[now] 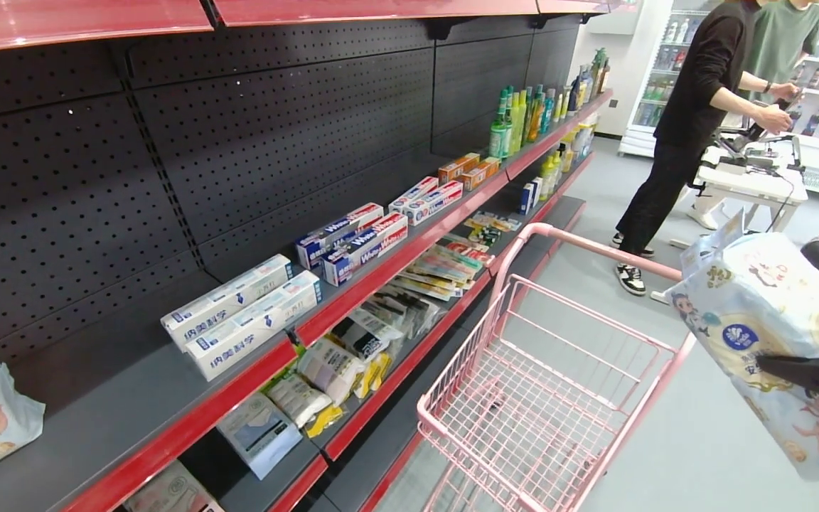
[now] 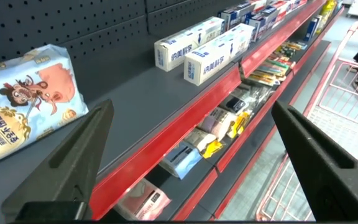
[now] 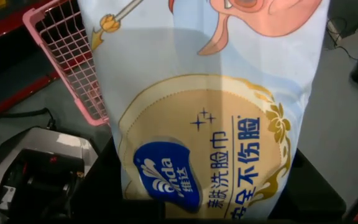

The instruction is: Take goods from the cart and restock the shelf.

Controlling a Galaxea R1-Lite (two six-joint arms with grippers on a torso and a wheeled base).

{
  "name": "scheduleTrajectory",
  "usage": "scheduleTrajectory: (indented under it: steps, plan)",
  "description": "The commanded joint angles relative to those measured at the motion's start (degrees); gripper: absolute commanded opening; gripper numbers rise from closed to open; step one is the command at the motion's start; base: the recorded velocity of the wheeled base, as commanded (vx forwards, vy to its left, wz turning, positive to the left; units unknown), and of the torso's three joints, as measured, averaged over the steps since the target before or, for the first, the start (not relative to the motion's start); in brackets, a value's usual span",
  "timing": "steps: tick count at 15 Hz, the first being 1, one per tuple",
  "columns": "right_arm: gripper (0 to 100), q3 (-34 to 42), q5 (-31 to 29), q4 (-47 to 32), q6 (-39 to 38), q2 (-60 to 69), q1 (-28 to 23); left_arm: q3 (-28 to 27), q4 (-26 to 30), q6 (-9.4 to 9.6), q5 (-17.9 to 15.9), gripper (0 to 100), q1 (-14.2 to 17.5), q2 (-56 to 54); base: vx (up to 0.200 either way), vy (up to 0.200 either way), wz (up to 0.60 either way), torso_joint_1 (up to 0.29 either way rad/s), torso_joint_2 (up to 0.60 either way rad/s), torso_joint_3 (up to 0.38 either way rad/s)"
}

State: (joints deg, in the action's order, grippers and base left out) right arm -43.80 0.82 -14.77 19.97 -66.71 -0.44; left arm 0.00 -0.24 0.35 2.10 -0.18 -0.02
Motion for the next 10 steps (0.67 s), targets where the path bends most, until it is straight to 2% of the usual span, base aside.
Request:
scheduleTrajectory:
  steps: [1, 4, 7, 10]
  plan:
    - [0, 0.03, -0.20, -0.08, 0.42, -0.97, -0.09, 0.00, -0.02, 0.00, 0.01, 100, 0.01, 0.02, 0.000, 0.000, 0.00, 0.085, -0.19, -0.115]
    - [0, 1.00, -1.96, 0.01, 1.30, -2.55, -0.70, 0.00, -0.02, 0.00, 0.01, 100, 0.01, 0.02, 0.000, 0.000, 0.00, 0.077, -0.17, -0.084]
    - [0, 1.09, -2.49, 1.94, 2.80, -3.08, -0.53, 0.00, -0.02, 0.00, 0.01, 100, 0.01, 0.02, 0.000, 0.000, 0.00, 0.000, 0.00, 0.000]
    - [0, 2.76, -2.49, 2.21, 2.97, -1.85, -0.18, 0.00, -0.02, 0.00, 0.01, 100, 0.01, 0.02, 0.000, 0.000, 0.60, 0.001, 0.00, 0.005]
